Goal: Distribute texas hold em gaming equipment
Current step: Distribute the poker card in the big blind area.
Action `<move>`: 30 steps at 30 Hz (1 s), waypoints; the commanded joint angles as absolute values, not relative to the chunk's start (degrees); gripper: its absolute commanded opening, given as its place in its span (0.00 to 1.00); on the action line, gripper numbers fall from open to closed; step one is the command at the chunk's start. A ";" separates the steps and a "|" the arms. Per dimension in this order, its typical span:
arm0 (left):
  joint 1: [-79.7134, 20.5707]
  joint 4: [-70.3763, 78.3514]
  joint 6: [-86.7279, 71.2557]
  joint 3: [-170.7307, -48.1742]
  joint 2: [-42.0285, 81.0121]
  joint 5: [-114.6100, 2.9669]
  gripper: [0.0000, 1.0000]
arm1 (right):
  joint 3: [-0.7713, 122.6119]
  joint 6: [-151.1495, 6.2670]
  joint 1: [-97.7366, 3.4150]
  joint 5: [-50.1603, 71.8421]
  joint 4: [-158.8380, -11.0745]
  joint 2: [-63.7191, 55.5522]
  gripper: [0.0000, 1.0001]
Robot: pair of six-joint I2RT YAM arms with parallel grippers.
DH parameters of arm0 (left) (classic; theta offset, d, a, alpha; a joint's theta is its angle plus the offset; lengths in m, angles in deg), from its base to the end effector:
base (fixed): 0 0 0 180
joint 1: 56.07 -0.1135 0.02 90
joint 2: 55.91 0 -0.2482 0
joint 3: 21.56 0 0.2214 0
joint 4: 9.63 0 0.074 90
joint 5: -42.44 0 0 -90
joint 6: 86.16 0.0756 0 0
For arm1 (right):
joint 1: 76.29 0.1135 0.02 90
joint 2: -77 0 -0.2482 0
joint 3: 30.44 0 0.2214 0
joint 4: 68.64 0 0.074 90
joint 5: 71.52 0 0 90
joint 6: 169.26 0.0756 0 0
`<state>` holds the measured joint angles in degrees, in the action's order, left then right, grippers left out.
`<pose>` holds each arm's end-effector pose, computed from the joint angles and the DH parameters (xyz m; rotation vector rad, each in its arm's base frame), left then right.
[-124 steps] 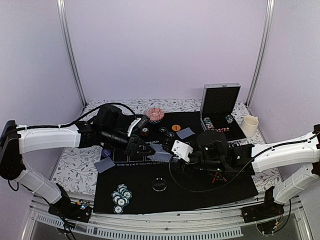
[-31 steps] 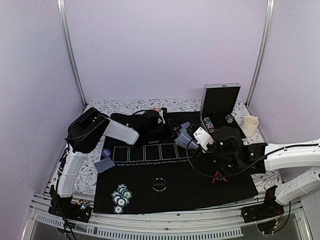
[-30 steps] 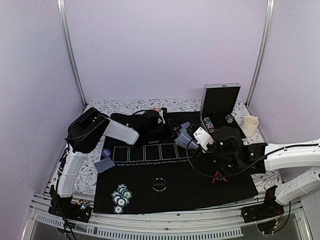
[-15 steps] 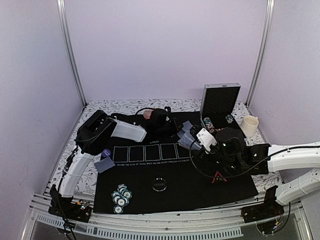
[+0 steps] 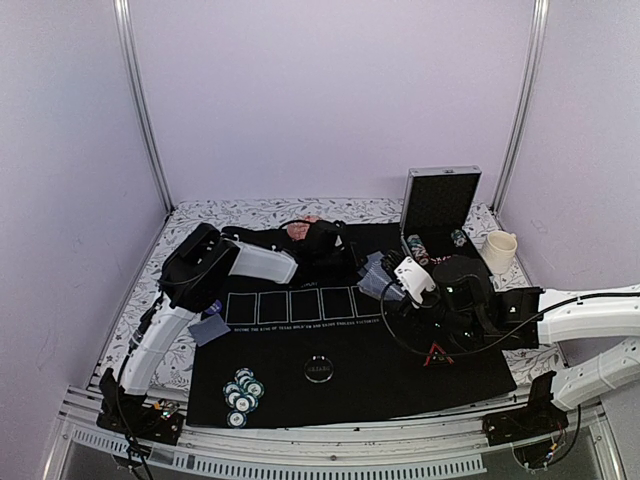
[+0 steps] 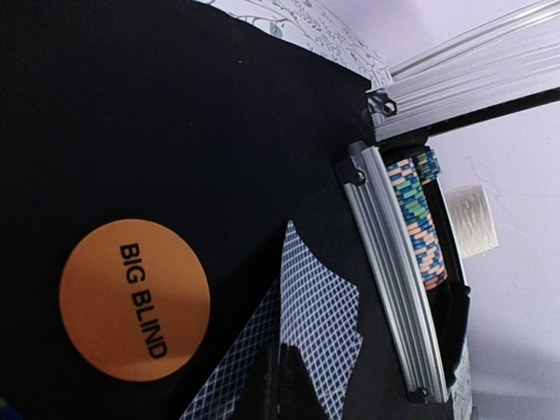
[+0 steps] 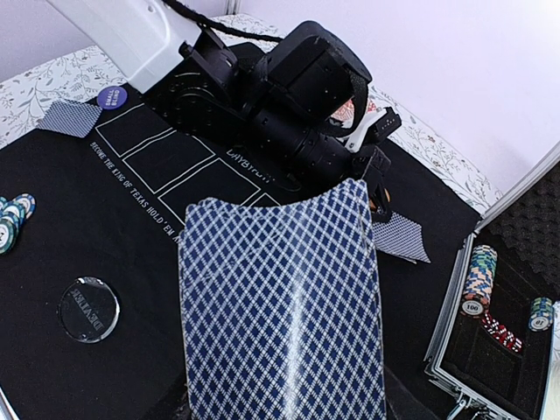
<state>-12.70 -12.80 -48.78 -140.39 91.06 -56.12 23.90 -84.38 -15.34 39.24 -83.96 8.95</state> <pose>0.3980 -0.3915 0.0816 -0.0734 2.2203 -1.1622 0.1540 0.2220 0.2210 -0.9267 1.8282 0.2318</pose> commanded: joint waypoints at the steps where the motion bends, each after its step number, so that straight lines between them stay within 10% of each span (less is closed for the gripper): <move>1: -13.18 -11.67 -47.38 -138.83 89.27 -55.80 0.00 | 24.66 -84.17 -15.73 40.07 -83.55 10.49 0.48; 30: -13.19 -19.49 -41.52 -122.68 69.45 -58.67 0.32 | 26.68 -83.22 -15.73 39.26 -86.01 10.52 0.48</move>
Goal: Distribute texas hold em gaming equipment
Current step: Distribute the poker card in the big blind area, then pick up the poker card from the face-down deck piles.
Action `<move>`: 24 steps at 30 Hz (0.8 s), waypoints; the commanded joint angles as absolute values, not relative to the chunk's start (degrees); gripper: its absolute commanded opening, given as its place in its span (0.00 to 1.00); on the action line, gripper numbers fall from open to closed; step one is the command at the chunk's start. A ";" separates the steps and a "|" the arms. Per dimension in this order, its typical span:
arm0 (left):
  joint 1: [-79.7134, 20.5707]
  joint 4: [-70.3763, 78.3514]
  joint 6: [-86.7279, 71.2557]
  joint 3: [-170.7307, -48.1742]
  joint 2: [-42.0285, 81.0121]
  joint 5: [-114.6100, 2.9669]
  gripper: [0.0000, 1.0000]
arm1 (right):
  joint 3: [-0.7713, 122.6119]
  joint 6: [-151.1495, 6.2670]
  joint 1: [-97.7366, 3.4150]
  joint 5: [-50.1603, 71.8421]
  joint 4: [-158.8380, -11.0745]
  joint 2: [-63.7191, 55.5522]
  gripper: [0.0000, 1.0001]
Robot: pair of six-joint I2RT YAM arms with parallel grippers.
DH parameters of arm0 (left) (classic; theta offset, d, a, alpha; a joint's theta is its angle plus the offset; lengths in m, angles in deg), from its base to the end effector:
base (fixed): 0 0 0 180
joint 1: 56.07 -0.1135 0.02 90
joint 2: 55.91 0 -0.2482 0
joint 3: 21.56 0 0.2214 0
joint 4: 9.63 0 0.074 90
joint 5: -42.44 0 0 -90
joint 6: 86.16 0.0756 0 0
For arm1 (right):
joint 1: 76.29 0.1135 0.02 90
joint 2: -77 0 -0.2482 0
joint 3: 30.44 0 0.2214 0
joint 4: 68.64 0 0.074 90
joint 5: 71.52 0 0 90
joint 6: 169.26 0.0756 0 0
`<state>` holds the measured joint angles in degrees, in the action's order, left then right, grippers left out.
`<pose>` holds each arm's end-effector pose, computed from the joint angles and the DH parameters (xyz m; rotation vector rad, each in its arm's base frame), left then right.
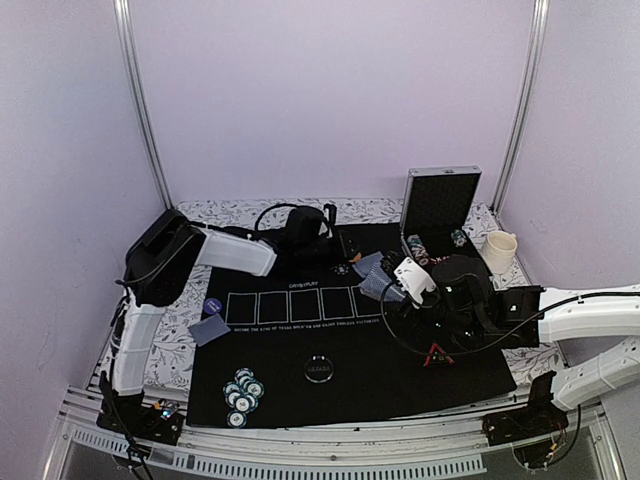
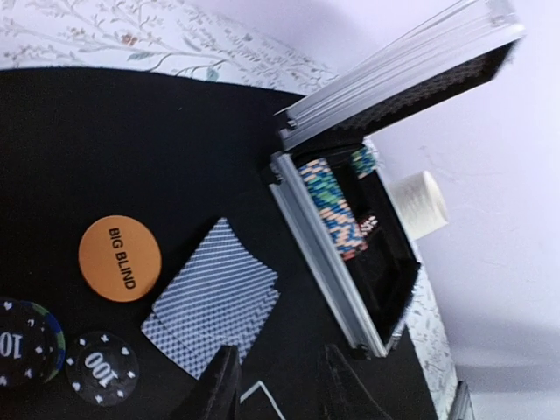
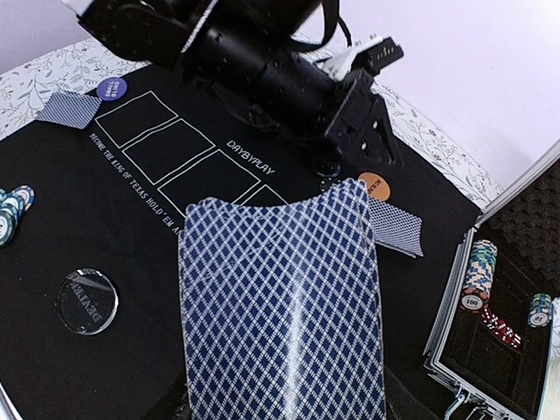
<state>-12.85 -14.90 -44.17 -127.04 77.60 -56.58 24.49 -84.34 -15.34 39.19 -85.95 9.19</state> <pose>0.3733 -0.3671 0.1320 0.0229 2.1643 -1.1463 0.1531 0.2206 0.2212 -0.9393 1.8423 0.2221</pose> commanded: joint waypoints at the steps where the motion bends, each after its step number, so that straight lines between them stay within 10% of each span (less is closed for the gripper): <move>1: -13.25 -20.06 -40.89 -120.66 67.09 -58.75 0.33 | 26.66 -83.19 -15.73 39.20 -85.97 10.56 0.48; 24: -14.15 -0.82 -23.84 -84.95 17.32 -82.21 0.94 | 30.27 -88.05 -11.17 28.52 -79.02 3.63 0.49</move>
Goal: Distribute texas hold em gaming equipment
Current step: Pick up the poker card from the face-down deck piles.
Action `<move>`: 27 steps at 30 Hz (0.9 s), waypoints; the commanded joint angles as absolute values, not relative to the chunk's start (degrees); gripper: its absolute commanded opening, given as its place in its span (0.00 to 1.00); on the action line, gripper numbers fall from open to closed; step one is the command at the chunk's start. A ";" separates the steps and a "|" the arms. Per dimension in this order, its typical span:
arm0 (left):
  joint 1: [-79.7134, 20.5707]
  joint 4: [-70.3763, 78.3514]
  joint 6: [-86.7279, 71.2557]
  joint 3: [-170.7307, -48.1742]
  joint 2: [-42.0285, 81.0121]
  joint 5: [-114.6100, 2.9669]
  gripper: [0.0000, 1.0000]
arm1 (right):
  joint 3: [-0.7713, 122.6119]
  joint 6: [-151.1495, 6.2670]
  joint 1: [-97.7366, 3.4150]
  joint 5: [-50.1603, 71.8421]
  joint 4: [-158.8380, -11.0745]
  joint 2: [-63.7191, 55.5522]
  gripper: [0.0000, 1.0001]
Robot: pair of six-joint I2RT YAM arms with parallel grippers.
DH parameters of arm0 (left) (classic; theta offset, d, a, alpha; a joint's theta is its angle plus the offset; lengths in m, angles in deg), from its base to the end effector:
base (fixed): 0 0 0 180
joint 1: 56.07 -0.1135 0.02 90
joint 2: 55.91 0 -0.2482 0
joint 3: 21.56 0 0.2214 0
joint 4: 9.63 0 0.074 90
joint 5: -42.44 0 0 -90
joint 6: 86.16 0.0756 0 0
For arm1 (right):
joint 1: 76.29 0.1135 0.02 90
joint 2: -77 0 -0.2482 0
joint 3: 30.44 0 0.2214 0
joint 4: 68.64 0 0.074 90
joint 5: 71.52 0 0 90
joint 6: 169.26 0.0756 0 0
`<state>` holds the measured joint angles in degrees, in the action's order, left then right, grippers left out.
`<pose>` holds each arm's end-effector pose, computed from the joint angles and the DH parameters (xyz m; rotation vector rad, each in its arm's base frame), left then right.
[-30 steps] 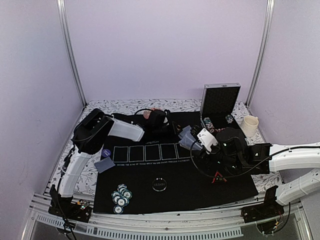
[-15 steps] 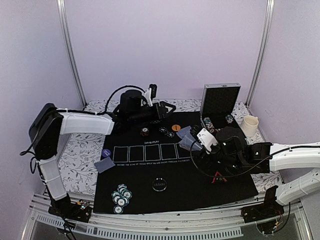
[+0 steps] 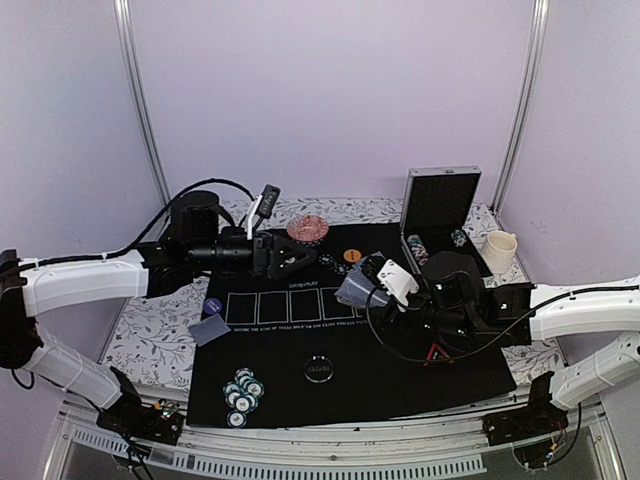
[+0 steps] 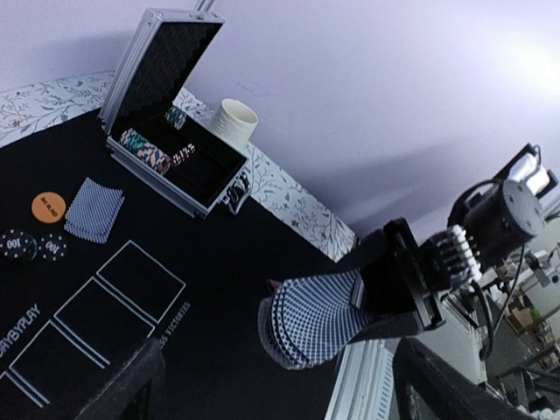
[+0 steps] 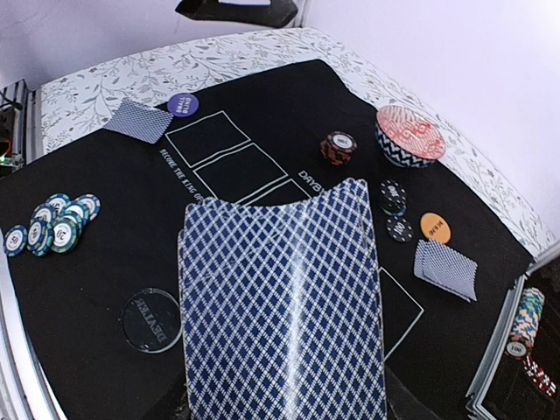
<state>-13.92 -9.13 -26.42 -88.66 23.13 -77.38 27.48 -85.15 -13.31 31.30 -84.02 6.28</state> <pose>0.2163 -0.2465 0.2813 0.6115 1.8796 -1.3325 0.1440 0.2455 0.2290 -1.0543 1.7836 0.3874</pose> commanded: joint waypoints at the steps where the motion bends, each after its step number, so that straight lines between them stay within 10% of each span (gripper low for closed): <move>1: -14.17 0.43 -23.53 -84.10 15.82 -82.28 0.95 | 30.60 -88.53 -10.65 28.08 -77.79 2.75 0.49; 19: -14.06 13.03 -18.15 -76.60 6.80 -75.41 0.95 | 45.04 -95.19 -3.34 26.26 -72.41 -16.16 0.49; 27: -14.06 14.38 -17.00 -76.65 8.43 -78.64 0.78 | 45.18 -96.09 -2.71 26.54 -70.94 -17.92 0.49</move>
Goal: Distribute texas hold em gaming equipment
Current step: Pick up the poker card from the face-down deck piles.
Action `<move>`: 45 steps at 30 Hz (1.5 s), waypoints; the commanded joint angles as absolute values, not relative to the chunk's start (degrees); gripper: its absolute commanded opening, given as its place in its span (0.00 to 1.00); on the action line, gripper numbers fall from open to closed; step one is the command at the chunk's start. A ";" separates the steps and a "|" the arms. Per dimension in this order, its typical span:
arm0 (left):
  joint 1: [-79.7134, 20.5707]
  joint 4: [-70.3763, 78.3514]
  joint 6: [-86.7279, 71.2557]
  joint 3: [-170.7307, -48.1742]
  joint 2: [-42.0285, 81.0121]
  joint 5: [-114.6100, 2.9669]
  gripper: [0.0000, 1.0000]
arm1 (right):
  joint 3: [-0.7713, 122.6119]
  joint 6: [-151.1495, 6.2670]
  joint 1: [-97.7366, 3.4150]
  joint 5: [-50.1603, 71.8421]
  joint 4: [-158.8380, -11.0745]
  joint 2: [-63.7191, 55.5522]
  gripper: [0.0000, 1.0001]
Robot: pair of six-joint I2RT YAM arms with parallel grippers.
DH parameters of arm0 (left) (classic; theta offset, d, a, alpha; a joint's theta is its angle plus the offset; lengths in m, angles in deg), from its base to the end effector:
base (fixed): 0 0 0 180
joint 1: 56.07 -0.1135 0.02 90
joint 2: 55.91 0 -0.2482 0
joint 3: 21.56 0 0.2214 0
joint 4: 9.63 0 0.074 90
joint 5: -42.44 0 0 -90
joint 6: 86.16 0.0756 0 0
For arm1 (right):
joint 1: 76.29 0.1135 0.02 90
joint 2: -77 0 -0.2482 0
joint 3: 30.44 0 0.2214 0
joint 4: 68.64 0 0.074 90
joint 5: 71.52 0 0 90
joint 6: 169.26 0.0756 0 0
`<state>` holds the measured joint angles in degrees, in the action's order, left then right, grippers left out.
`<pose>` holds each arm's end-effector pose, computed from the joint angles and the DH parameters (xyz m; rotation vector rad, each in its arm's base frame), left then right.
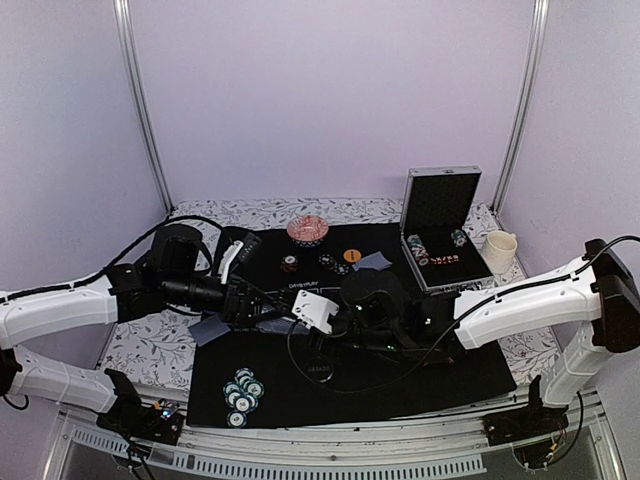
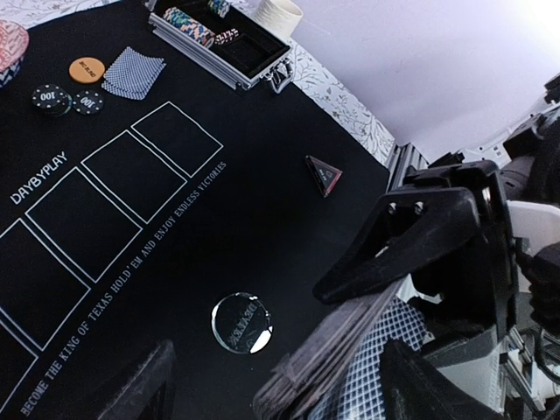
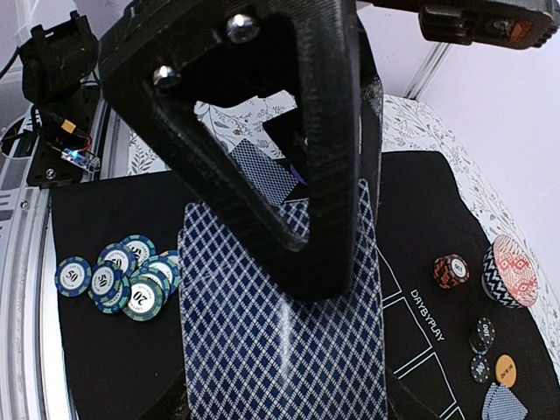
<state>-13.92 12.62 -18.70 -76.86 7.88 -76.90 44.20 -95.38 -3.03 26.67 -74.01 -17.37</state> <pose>0.1602 -0.1950 0.2320 0.7125 2.1577 -1.1810 0.1204 0.3628 0.2231 -1.3664 1.5131 0.4912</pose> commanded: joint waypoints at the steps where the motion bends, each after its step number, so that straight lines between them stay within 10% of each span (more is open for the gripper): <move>1: -14.08 14.70 -16.65 -76.78 8.38 -79.01 0.75 | 45.03 -96.26 -2.68 26.56 -70.84 -17.92 0.49; 14: -15.11 18.34 -13.74 -77.63 7.19 -77.97 0.47 | 42.61 -96.79 -2.70 27.58 -69.54 -16.32 0.49; 34: -17.19 20.19 -13.38 -79.55 6.30 -82.85 0.60 | 40.15 -97.46 -2.77 28.59 -68.18 -14.97 0.49; 45: -19.92 20.17 -14.48 -77.59 4.70 -86.73 0.47 | 39.28 -97.36 -2.81 29.00 -67.88 -14.45 0.49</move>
